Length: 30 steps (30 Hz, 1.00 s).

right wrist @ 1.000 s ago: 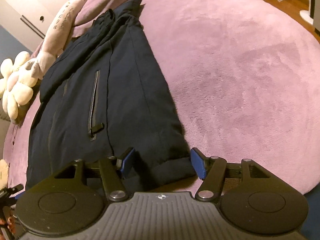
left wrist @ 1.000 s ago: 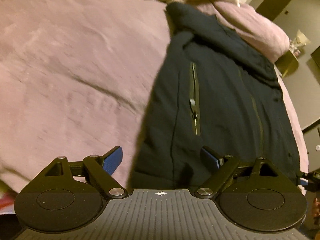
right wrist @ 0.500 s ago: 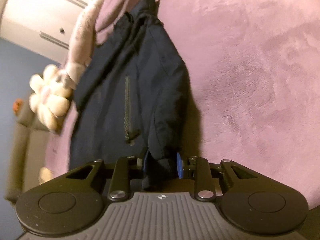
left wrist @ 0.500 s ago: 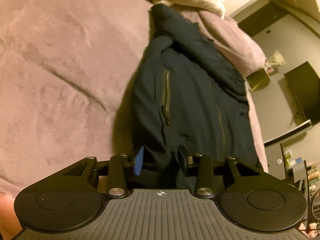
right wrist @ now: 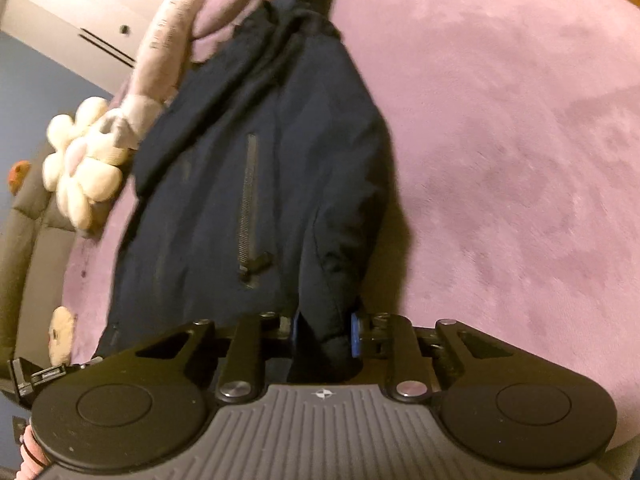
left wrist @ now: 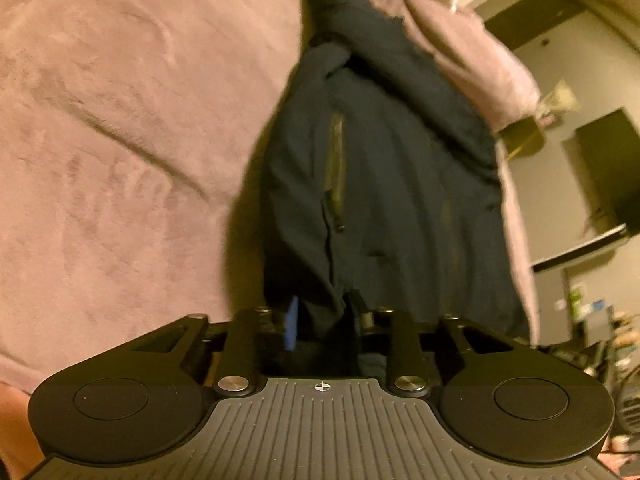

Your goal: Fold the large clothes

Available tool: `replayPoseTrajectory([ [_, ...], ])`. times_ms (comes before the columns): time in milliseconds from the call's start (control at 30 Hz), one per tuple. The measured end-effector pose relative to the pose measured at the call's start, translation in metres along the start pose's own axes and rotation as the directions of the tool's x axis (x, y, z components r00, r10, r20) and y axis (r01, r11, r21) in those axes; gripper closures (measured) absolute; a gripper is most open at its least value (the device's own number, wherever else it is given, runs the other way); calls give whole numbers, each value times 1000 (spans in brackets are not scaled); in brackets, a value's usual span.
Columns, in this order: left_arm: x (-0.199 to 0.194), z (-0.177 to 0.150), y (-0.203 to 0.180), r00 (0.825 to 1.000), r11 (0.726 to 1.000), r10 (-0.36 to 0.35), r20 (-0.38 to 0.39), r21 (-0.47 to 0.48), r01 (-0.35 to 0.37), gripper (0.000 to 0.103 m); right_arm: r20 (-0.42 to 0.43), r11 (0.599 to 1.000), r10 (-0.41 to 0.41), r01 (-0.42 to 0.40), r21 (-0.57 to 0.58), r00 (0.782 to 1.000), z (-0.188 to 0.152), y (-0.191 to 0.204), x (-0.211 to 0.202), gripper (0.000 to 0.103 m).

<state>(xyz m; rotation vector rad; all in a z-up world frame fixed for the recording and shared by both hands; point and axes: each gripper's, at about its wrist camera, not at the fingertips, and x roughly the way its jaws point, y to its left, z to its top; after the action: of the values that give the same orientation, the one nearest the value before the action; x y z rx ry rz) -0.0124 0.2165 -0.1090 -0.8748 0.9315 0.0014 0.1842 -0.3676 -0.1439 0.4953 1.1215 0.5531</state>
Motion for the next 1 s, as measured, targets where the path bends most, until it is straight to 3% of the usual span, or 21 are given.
replayPoseTrajectory([
  [133,-15,8,-23,995,998,-70,77,-2,71,83,68,997,72,-73,20,995,17,12,-9,83],
  [300,-30,42,-43,960,984,-161,230,-44,175,85,167,994,107,-112,19,980,55,32,-12,84],
  [467,-20,92,-50,935,977,-148,321,-100,189,86,292,989,119,-139,49,949,105,47,-7,84],
  [600,4,138,-48,923,970,-104,371,-169,177,86,344,993,61,-91,71,937,151,60,17,83],
  [800,57,197,-43,938,961,-23,346,-252,117,86,329,996,-44,15,91,943,199,76,75,83],
  [933,82,217,-28,952,949,-5,307,-299,102,82,305,994,-50,16,112,951,219,71,100,82],
  [1000,89,225,-19,953,936,-16,301,-331,120,75,305,993,-22,-13,114,952,225,67,102,75],
])
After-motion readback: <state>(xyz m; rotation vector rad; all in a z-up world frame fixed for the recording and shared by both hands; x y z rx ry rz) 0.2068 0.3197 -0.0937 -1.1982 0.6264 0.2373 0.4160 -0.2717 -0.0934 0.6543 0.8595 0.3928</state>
